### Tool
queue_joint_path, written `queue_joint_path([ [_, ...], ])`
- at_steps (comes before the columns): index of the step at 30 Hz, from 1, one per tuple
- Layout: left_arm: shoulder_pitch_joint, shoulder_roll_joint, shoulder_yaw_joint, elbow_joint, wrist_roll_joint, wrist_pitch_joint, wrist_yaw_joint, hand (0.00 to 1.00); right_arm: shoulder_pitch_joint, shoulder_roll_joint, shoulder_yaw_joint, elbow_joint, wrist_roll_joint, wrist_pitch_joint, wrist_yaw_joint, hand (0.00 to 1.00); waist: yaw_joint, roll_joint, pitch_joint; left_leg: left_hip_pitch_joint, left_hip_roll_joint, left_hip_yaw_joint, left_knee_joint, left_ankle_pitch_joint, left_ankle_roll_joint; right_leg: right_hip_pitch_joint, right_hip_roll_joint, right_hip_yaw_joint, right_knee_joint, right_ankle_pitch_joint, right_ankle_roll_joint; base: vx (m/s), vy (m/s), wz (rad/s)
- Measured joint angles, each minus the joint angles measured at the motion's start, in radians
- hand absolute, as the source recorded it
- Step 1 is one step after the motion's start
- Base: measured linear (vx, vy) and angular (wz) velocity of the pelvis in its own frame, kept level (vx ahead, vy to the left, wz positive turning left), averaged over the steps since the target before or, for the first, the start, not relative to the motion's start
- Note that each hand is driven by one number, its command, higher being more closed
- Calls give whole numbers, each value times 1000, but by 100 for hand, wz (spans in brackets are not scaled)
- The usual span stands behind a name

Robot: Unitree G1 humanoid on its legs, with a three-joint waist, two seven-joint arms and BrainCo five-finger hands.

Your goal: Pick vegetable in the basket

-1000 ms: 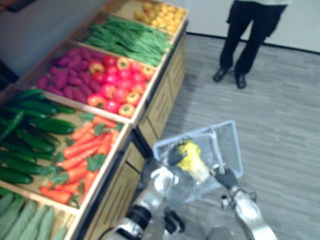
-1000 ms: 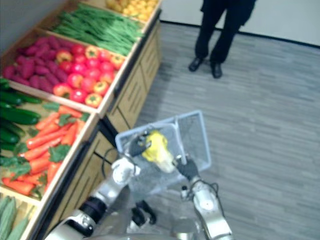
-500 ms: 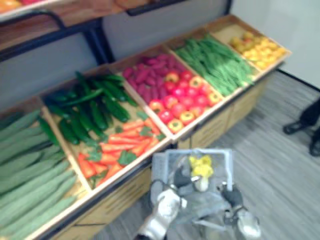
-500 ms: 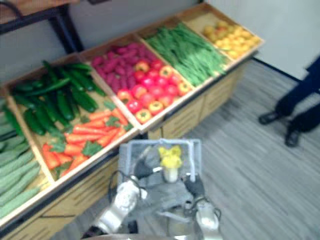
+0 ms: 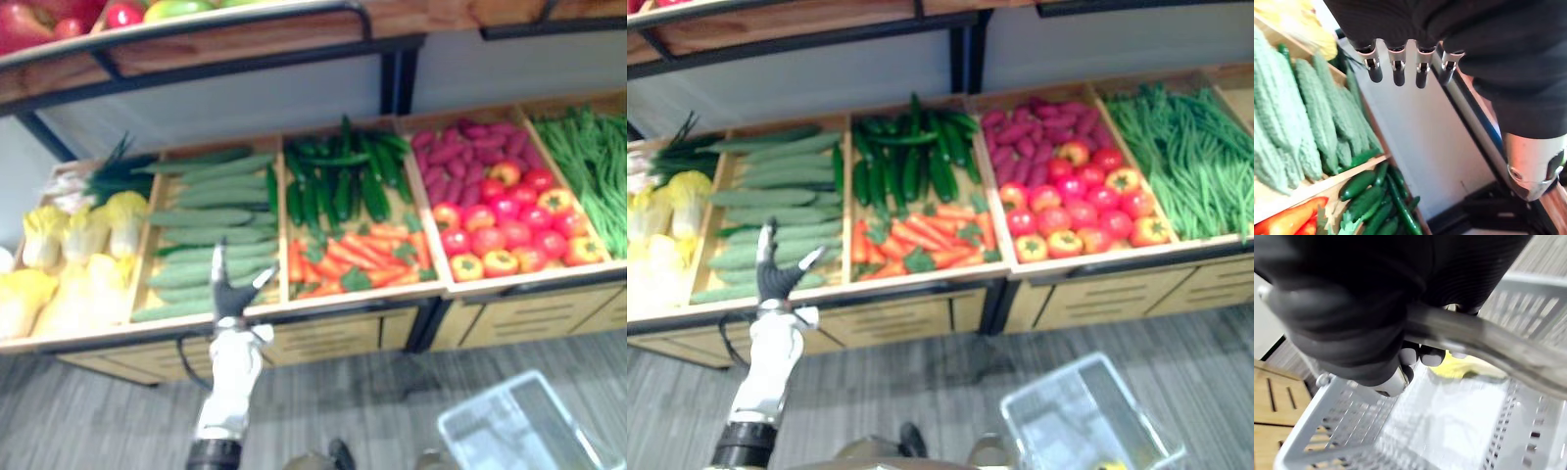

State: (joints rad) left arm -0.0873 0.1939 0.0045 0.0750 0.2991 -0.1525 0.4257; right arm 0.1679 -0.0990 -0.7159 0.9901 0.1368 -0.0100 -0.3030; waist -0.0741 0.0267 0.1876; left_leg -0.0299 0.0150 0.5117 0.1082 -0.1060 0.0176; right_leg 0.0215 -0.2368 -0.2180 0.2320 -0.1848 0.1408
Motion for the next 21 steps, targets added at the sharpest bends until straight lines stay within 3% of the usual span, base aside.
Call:
queue_joint_path([
  [2,-74,41,-25,16,43,3,-1,0,5,0,-25,26,0,6,-5,100,-5,-1,0,4,-8,8,-38,21,9,-3,5,9,-29,25,-1,11,89,-23],
  [6,-229,138,-80,115,121,12,0,0,12,4,-20,88,-8,22,-9,100,-22,-44,8,9,-18,54,-123,84,24,-57,19,54,-43,50,-5,5,16,-31],
  [11,-341,250,-176,244,255,43,-8,0,-35,40,-10,107,-19,25,-5,100,-59,-24,32,-44,-11,93,-139,104,28,-142,36,98,-37,67,-5,14,-40,-22],
  [16,-456,340,-244,303,353,53,-34,0,-78,38,-16,106,-19,20,-14,100,-62,-9,114,-78,5,114,-121,107,27,-190,48,121,-23,79,-7,-7,-63,-12],
  [21,-480,370,-294,324,391,52,-42,0,-98,38,-16,73,-19,13,-16,100,-59,-3,157,-99,15,121,-106,106,23,-215,47,123,-3,78,-8,11,-58,-1],
])
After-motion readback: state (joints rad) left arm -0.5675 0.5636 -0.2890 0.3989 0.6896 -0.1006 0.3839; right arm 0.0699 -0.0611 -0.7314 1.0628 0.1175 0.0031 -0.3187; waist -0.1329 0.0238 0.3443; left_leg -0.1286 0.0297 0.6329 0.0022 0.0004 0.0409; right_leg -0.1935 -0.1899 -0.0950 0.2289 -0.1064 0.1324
